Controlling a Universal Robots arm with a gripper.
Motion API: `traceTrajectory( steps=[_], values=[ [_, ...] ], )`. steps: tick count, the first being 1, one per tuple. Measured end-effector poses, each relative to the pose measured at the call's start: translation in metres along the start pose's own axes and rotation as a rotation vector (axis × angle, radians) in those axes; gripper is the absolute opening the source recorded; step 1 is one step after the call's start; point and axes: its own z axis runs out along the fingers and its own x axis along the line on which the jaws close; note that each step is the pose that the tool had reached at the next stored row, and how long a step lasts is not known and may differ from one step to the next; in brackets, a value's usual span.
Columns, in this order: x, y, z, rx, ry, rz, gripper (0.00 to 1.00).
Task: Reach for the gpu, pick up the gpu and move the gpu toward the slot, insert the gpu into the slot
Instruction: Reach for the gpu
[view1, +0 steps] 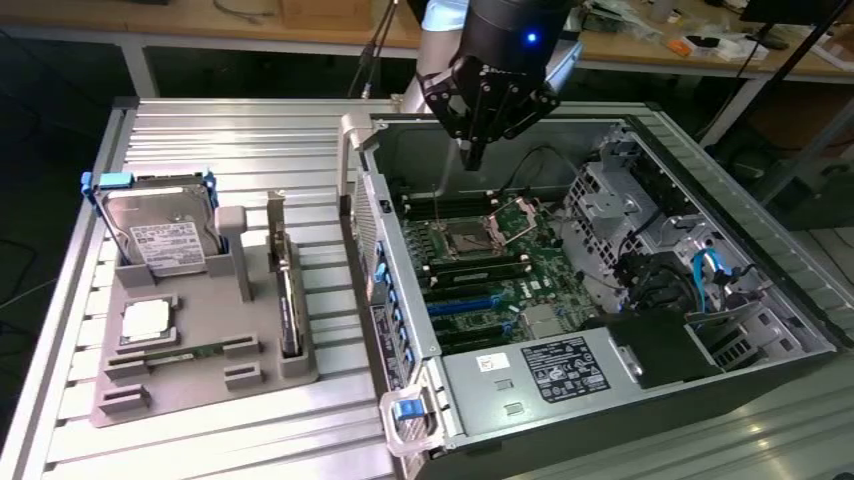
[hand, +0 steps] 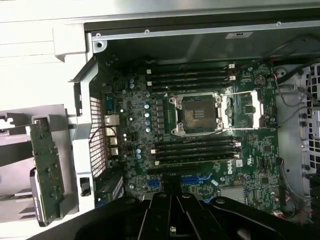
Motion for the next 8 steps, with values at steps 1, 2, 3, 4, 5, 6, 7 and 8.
traceTrajectory(
  steps=[1,2,3,4,5,6,7,8],
  values=[
    [0.0008,-0.0001,0.0,0.0001,0.0,0.0,0.11],
    [0.0016,-0.0001,-0.0001,0.0,0.0,0.0,0.11],
    [0.0024,-0.0002,-0.0001,0.0,0.0,0.0,0.11],
    [0.0031,-0.0002,-0.0001,0.0,0.0,0.0,0.11],
    [0.0043,-0.0004,-0.0002,0.0001,0.0001,0.0,0.11],
    [0.0064,-0.0005,-0.0002,0.0,0.0,0.0,0.11],
    [0.008,-0.0006,-0.0002,0.0,0.0,0.0,0.11],
    [0.0096,-0.0007,-0.0003,0.0,0.0,0.0,0.11]
  ],
)
